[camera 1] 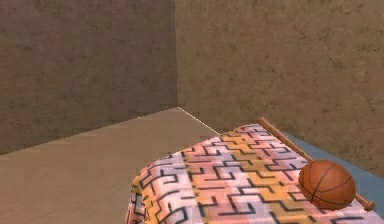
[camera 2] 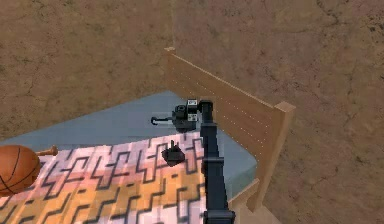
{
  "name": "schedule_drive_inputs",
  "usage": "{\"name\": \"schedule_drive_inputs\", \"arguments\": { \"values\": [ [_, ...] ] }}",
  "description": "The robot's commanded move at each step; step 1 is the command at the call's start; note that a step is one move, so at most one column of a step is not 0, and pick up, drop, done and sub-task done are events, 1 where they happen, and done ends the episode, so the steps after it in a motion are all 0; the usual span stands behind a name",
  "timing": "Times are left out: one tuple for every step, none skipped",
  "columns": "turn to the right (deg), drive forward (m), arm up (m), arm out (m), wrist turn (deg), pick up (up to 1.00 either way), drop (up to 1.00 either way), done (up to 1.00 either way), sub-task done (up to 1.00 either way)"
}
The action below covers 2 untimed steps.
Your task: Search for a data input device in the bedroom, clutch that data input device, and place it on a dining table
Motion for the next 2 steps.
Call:
{"name": "schedule_drive_inputs", "arguments": {
  "values": [
    [0.0,0.00,-0.30,0.00,0.0,0.00,0.00,0.00,0.00],
    [0.0,0.00,0.00,0.00,0.0,1.00,0.00,0.00,0.00]
  ]
}}
